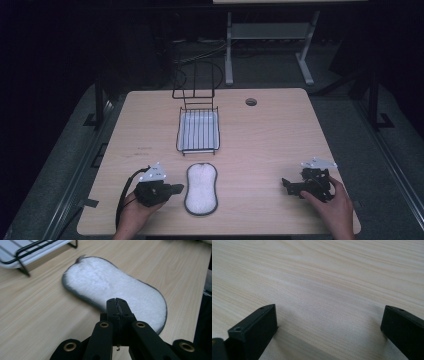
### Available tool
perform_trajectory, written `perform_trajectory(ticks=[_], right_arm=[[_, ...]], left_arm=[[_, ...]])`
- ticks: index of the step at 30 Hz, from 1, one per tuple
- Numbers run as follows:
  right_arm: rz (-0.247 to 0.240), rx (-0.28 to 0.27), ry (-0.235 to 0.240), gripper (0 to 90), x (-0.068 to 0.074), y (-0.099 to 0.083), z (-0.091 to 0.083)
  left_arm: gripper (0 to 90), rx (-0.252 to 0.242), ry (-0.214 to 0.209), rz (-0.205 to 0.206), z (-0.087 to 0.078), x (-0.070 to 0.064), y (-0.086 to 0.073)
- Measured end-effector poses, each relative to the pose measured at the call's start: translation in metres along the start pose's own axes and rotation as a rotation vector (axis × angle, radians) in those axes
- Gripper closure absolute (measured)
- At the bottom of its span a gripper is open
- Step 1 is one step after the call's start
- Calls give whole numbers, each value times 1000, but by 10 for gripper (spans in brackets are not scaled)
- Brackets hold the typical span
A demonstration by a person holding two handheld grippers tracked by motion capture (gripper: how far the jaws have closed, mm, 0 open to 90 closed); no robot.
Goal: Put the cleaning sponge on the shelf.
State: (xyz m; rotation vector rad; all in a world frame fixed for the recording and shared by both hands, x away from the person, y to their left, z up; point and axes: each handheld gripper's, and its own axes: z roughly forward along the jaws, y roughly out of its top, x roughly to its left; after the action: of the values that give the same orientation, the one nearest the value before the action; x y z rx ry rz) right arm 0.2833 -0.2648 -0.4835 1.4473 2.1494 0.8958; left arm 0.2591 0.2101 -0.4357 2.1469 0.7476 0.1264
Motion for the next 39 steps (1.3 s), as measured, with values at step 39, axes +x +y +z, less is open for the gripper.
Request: perform_trajectory(ticks=[39], right_arm=[[0, 0, 0, 2, 0, 0, 0]], left_arm=[[898, 80, -175, 42, 52, -34, 11]])
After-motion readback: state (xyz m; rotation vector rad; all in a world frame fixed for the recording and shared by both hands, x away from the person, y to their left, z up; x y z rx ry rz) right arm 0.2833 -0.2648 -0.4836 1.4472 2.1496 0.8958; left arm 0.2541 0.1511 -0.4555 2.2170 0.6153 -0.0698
